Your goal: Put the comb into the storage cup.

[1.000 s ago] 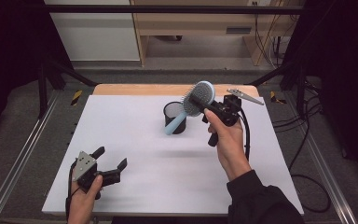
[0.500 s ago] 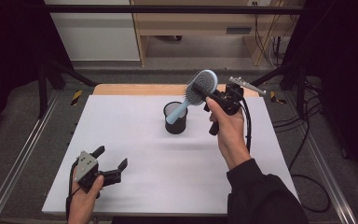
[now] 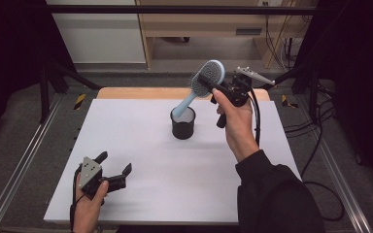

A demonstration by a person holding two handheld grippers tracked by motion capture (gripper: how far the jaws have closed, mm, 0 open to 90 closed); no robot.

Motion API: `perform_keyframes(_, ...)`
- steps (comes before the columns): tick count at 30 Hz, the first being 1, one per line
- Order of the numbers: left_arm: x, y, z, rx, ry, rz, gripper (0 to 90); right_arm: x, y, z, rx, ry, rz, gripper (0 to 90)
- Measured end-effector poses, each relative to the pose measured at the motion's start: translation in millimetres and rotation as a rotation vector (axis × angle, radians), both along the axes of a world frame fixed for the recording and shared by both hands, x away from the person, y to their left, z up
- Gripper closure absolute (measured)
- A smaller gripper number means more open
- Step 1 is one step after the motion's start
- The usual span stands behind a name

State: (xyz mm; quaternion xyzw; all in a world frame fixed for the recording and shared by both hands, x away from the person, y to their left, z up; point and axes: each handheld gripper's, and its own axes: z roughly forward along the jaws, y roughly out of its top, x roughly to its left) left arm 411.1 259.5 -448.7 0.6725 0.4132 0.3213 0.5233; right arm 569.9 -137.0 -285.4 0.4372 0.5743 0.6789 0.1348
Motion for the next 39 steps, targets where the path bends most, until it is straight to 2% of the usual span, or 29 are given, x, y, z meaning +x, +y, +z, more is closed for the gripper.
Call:
perform_keyframes(7,-1.4,1.0,0.9,0.001,-0.003,-0.005,3.6,5.7,5.4,-4.7,0.002,0.015,-0.009,51.4)
perform_keyframes(18,-1.3,-0.2,0.3,0.003,-0.002,-0.008,3.6,10.7,-0.3,-6.9,0.012,0.014,-0.023,51.3)
perform_keyframes(27,-1.7,-3.6,2.4,0.013,-0.009,-0.028,3.6,11.2,-8.9,-5.5,0.058,0.0,-0.068,51.3)
perform_keyframes(39,-1.4,-1.7,4.3,0.001,-0.013,-0.028,3.6,10.1,-9.3,-4.7,0.035,0.0,-0.105,51.3)
